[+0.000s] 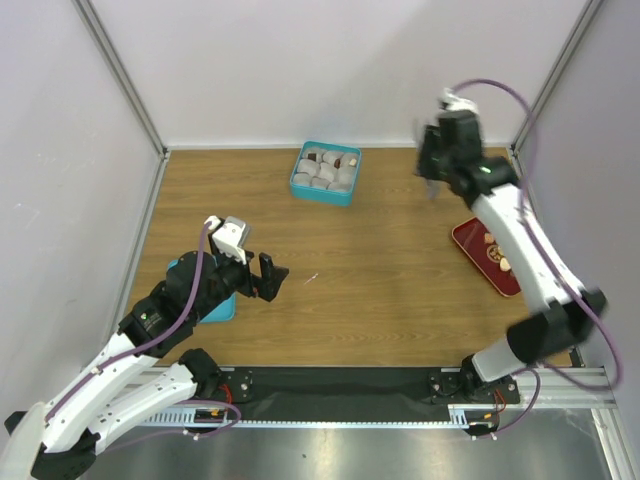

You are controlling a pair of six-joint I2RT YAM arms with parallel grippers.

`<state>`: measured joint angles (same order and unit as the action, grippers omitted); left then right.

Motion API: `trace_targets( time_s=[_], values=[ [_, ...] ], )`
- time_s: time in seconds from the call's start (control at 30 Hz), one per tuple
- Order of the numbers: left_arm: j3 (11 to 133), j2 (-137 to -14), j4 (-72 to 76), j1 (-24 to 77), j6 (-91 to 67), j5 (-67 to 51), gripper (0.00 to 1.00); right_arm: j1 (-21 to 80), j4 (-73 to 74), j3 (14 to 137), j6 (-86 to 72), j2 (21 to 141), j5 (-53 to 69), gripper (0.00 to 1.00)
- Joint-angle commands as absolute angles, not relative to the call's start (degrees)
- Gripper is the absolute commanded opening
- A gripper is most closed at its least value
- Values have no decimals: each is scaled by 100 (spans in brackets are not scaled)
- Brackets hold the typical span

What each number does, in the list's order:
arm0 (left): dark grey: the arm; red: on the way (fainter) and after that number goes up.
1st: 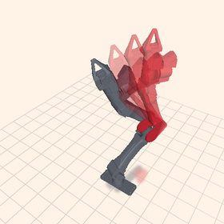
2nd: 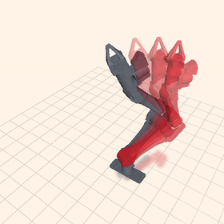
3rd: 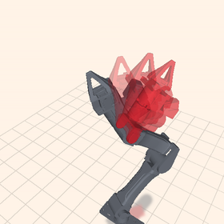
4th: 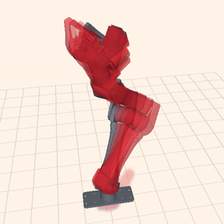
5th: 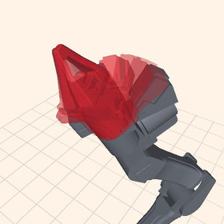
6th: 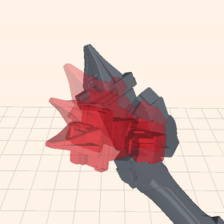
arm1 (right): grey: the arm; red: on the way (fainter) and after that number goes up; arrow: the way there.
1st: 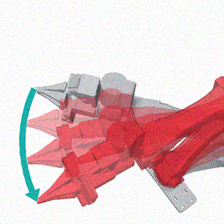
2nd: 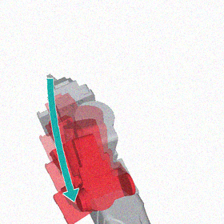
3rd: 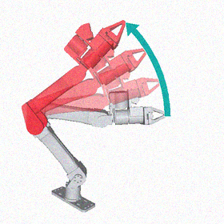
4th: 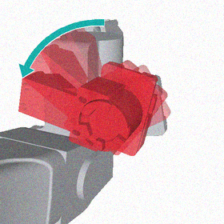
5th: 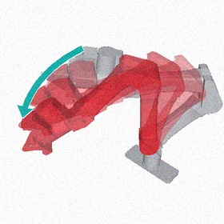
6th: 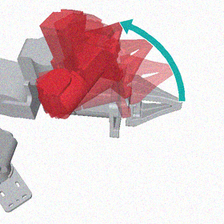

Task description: Pack the chocolate

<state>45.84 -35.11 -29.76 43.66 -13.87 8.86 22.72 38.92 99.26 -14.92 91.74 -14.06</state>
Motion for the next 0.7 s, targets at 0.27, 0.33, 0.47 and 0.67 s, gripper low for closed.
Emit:
trace_targets(
  time_s=[0.27,0.33,0.47,0.67],
  values=[
    [4605,-3463,-2742,4359,-1283,449,100,-304,5854,7612,-1381,7014,-776,46],
    [4597,-3480,-2742,4359,-1292,404,100,-561,5801,7357,-1327,6996,-546,46],
    [4588,-3498,-2742,4359,-1301,360,100,-957,5634,7023,-1275,7145,-132,47],
    [4570,-3498,-2769,4359,-1301,404,100,-1107,5361,6785,-1266,7260,-53,48]
  ],
)
